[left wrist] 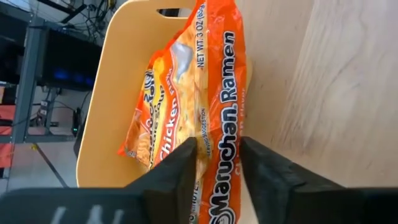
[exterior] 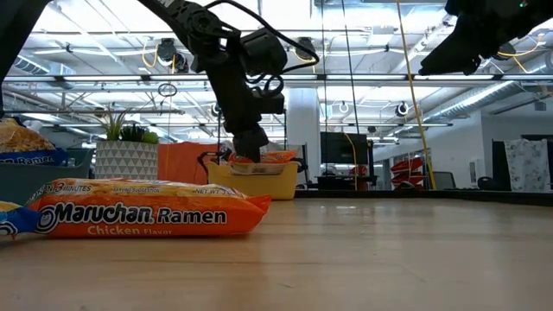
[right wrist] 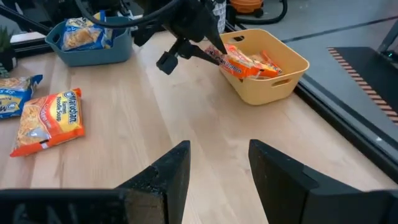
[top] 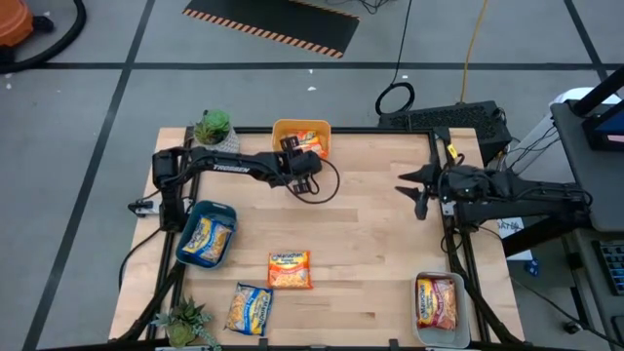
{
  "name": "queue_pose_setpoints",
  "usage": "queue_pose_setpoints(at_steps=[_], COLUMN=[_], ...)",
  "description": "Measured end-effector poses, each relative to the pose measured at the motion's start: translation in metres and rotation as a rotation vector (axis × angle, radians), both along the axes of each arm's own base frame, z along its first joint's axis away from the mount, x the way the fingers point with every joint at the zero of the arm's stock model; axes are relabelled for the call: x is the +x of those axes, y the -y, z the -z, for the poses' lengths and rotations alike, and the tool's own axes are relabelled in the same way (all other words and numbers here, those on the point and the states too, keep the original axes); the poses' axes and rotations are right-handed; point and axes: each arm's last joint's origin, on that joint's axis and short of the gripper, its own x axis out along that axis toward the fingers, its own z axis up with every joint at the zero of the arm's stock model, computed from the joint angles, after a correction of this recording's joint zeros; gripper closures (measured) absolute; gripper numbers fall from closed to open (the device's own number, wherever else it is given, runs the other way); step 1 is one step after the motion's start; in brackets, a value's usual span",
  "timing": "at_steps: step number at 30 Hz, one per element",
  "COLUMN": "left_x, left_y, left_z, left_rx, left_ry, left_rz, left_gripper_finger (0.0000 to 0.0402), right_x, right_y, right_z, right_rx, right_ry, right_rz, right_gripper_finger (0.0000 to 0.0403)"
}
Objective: Sort Maruchan noodles
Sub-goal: Put the right orange noodle pack into the yellow bin
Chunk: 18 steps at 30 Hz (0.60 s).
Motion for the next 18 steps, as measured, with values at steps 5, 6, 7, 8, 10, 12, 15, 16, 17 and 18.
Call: queue_pose_setpoints(at_steps=[5, 6, 7, 8, 10, 12, 15, 16, 17, 18], left_x=[0.000, 0.000, -0.001, -0.003, -0.008, -0.013, -0.018, -0.019, -0.019, -0.018], left_y=[0.000, -0.002, -0.005, -0.009, -0.017, -0.025, -0.030, -0.030, -0.029, -0.030], left_z=[0.000, 0.000, 0.000, 0.001, 0.005, 0.008, 0.012, 0.012, 0.012, 0.012], left_rx=[0.000, 0.000, 0.001, 0.002, -0.002, -0.007, -0.016, -0.019, -0.021, -0.024], left_ry=[0.003, 0.003, 0.004, 0.002, -0.015, -0.028, -0.043, -0.043, -0.040, -0.033], left_rz=[0.000, -0.004, -0.011, -0.018, -0.041, -0.066, -0.088, -0.092, -0.095, -0.099], left_gripper_finger=[0.0318, 0.0323, 0.0328, 0.0332, 0.0336, 0.0337, 0.0337, 0.0337, 0.0337, 0.0337], right_x=[0.007, 0.009, 0.011, 0.012, 0.014, 0.016, 0.016, 0.017, 0.017, 0.017], right_y=[0.000, 0.000, 0.000, 0.000, 0.001, 0.001, 0.001, 0.001, 0.001, 0.001], right_z=[0.005, 0.004, 0.003, 0.001, -0.003, -0.006, -0.009, -0.009, -0.010, -0.010], right_rx=[-0.038, -0.052, -0.066, -0.081, -0.107, -0.130, -0.160, -0.173, -0.188, -0.205], right_ry=[0.033, 0.045, 0.059, 0.074, 0.105, 0.135, 0.156, 0.158, 0.154, 0.149], right_rz=[-0.017, -0.022, -0.028, -0.034, -0.043, -0.050, -0.059, -0.064, -0.069, -0.075], right_gripper_finger=[0.0243, 0.0243, 0.0243, 0.0243, 0.0243, 0.0243, 0.0243, 0.0243, 0.0243, 0.0243])
